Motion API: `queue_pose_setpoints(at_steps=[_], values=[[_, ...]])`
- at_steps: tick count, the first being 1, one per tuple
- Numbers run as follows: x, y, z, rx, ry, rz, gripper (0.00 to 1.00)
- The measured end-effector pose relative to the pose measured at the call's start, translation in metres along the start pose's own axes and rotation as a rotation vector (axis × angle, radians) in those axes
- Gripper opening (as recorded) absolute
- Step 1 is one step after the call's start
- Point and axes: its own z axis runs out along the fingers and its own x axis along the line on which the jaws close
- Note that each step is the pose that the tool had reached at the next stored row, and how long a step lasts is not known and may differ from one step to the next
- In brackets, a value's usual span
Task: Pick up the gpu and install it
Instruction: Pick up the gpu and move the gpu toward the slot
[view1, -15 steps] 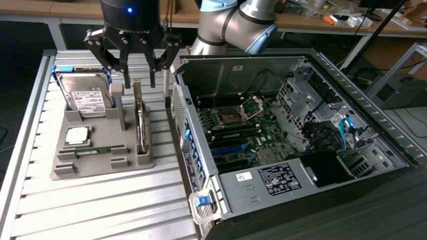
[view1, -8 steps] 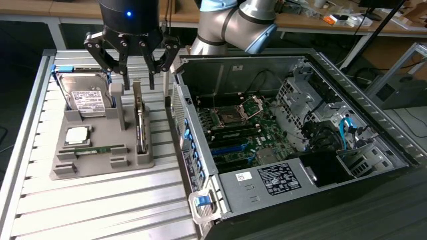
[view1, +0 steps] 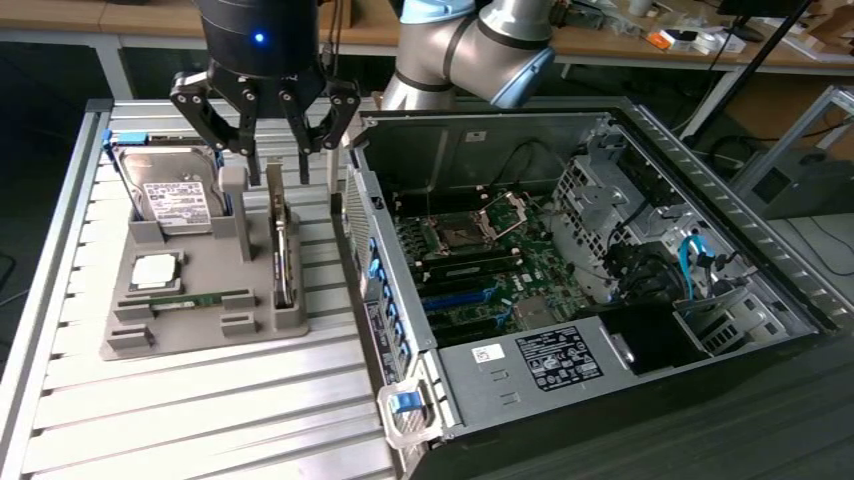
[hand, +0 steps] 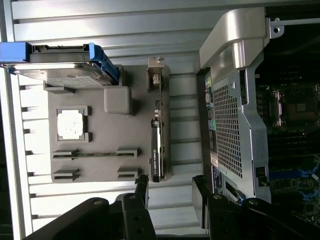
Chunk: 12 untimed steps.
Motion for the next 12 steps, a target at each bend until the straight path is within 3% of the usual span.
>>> queue_pose_setpoints(at_steps=[12], values=[[0.0020,-0.0005,0.0091,-0.0001,-0.0001,0.000,0.48]])
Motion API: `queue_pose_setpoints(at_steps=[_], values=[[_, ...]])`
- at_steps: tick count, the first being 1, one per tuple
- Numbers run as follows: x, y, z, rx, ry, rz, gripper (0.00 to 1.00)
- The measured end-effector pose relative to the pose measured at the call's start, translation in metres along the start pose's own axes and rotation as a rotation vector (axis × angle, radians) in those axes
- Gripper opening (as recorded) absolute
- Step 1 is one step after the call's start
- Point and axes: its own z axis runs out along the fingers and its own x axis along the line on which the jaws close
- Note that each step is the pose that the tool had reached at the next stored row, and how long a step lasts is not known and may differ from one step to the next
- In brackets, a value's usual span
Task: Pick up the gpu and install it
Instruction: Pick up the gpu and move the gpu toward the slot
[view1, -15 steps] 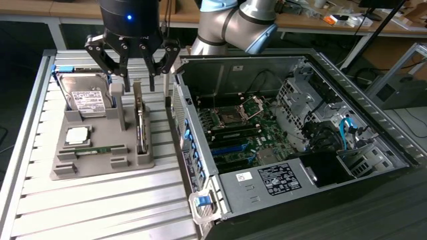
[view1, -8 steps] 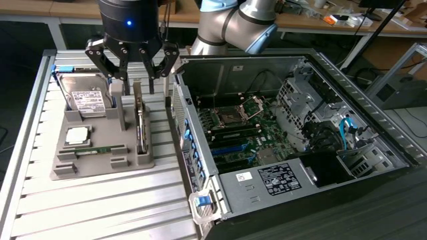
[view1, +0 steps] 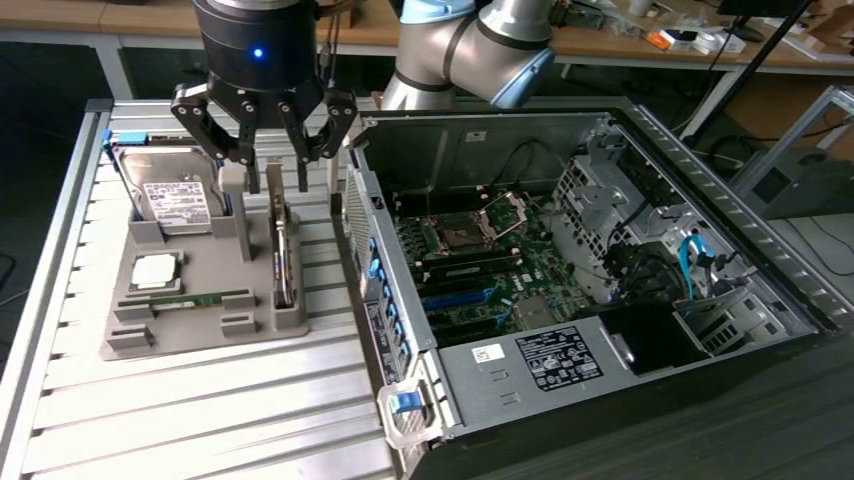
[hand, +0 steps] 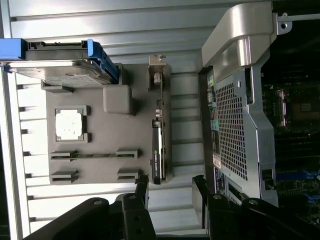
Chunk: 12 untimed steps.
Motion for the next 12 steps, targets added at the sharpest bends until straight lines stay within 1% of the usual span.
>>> queue_pose_setpoints(at_steps=[12], values=[[0.0022,-0.0004,0.0059,0.0000,0.0001,0.000,0.48]])
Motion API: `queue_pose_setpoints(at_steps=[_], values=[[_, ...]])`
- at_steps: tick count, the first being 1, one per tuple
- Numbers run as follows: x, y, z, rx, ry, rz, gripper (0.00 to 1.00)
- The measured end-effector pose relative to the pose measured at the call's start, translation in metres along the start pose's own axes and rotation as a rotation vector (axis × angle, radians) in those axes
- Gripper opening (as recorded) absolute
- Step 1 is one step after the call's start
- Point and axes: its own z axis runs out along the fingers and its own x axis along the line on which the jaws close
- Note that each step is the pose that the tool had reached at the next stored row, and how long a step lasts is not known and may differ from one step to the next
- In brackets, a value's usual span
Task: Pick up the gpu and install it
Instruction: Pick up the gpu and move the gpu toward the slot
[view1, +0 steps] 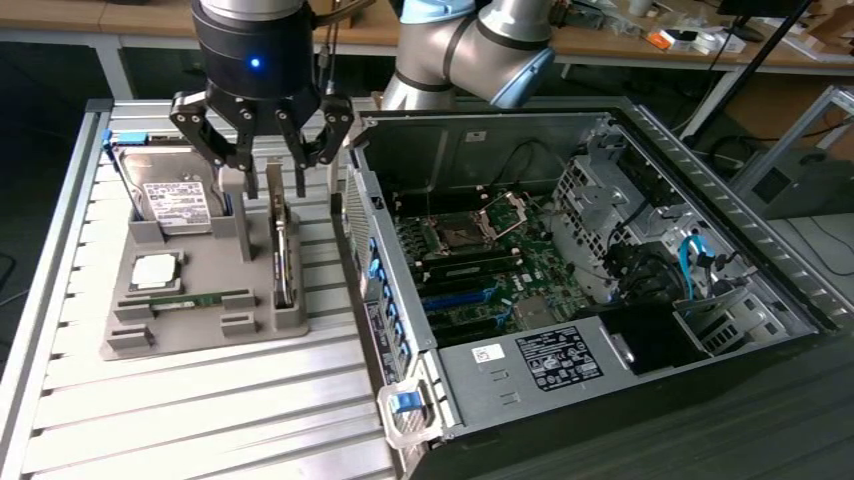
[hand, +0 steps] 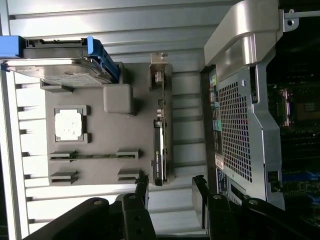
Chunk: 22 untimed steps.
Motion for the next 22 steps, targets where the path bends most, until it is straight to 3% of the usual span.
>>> queue_pose_setpoints(at_steps=[22], values=[[0.004,-0.0008,0.0114,0.0000,0.0000,0.000,0.48]])
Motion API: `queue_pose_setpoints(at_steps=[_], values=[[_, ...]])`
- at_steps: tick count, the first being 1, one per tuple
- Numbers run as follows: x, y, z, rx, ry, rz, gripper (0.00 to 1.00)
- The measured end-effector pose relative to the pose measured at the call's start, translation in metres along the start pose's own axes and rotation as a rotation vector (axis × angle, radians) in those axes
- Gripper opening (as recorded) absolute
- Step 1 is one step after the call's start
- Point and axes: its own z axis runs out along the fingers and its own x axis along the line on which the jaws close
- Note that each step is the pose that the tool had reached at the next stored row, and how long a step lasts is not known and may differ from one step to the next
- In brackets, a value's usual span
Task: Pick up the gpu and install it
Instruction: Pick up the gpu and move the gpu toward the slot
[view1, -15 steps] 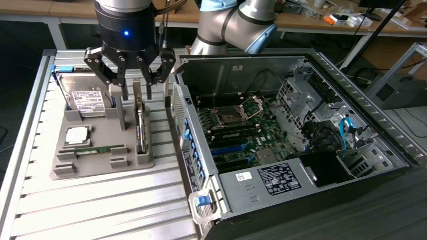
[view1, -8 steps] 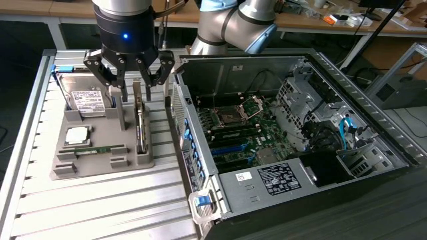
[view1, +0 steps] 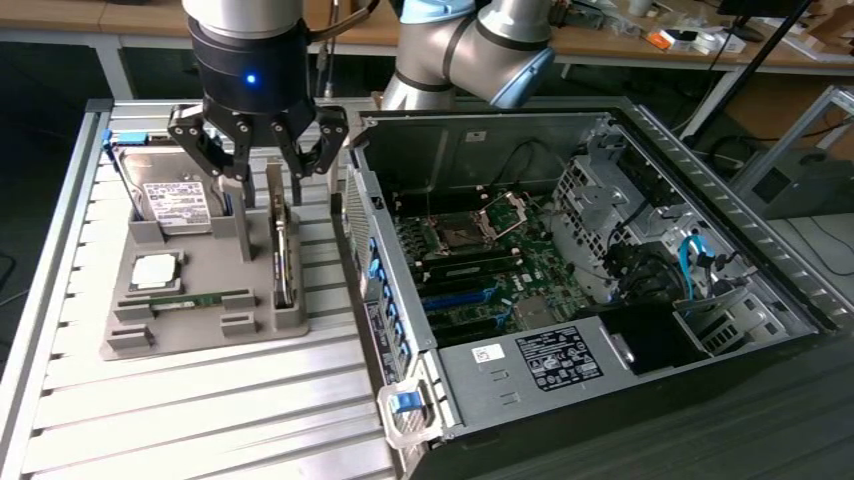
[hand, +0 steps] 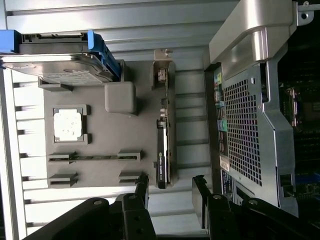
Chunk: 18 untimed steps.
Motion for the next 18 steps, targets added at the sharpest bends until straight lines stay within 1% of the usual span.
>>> queue_pose_setpoints(at_steps=[18], values=[[0.0013,-0.0003,0.0080,0.0000,0.0000,0.000,0.48]])
